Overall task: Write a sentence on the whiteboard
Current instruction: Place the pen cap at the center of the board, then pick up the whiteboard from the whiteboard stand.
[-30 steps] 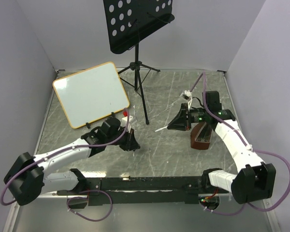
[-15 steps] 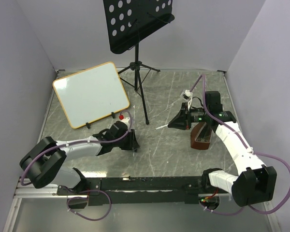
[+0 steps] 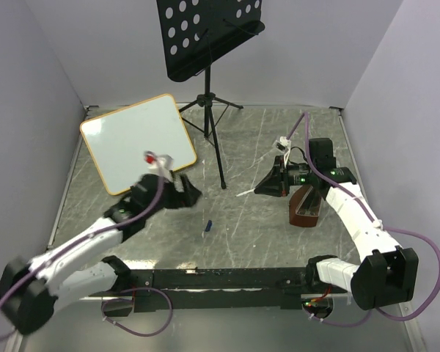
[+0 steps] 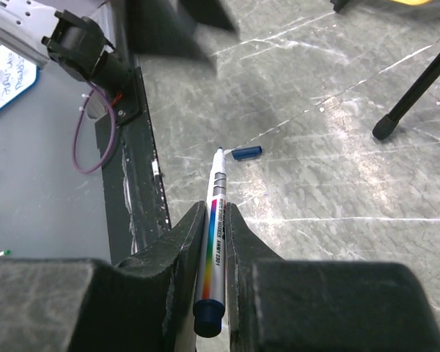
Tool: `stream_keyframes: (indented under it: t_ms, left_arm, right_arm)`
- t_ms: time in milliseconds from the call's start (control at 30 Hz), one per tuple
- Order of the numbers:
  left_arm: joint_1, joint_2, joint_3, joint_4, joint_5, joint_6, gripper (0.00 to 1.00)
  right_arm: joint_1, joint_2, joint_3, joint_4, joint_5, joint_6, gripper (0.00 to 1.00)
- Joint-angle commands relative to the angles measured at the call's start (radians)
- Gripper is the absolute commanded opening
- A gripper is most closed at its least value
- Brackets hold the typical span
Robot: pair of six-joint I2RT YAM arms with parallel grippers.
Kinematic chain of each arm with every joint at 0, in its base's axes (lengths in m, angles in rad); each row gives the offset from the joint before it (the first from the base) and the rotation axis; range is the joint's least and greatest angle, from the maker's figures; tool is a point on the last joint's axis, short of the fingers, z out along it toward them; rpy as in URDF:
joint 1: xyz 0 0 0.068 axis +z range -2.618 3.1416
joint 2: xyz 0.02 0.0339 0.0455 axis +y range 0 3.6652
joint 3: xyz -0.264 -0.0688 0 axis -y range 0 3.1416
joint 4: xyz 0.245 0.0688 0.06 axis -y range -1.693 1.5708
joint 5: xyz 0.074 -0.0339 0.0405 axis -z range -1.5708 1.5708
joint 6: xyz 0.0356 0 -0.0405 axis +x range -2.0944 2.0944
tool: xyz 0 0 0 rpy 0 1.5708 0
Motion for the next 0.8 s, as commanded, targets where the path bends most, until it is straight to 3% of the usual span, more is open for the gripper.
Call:
stream_keyframes:
  t_ms: [0, 167, 267, 300, 367, 467, 567, 767]
  left_arm:
    - [0.237, -0.207, 0.076, -0.105, 0.006, 0.064, 0.96]
    - [0.558, -0.256, 0.206, -0.245, 0.145, 0.196, 0.97]
    - [0.93, -0.183, 0.248, -0.238, 0.386, 0.245, 0.99]
    - [1.003, -0.161, 0.239, -0.18, 0.45, 0.246, 0.99]
    - [1.083, -0.071, 0.248, -0.138, 0.515, 0.227, 0.97]
    - [1.205, 0.049, 0.21, 0.096, 0.634, 0.125, 0.97]
    - [1.311, 0.174, 0.219, 0.206, 0.736, 0.092, 0.97]
    - [1.332, 0.42, 0.266, 0.283, 0.794, 0.23, 0.97]
  right_arm:
    - [0.003, -0.017, 0.021, 0.007, -0.015, -0.024, 0.0]
    - [0.003, -0.018, 0.023, 0.007, -0.033, -0.02, 0.0]
    - [0.003, -0.018, 0.021, 0.007, -0.044, -0.014, 0.0]
    - [0.001, -0.018, 0.02, 0.01, -0.047, -0.014, 0.0]
    - [0.001, -0.018, 0.018, 0.013, -0.052, -0.006, 0.0]
    - [0.001, -0.017, 0.017, 0.016, -0.059, -0.003, 0.0]
    - [0.003, -0.012, 0.015, 0.016, -0.062, 0.0, 0.0]
    - [0.001, 0.002, 0.015, 0.022, -0.102, 0.015, 0.0]
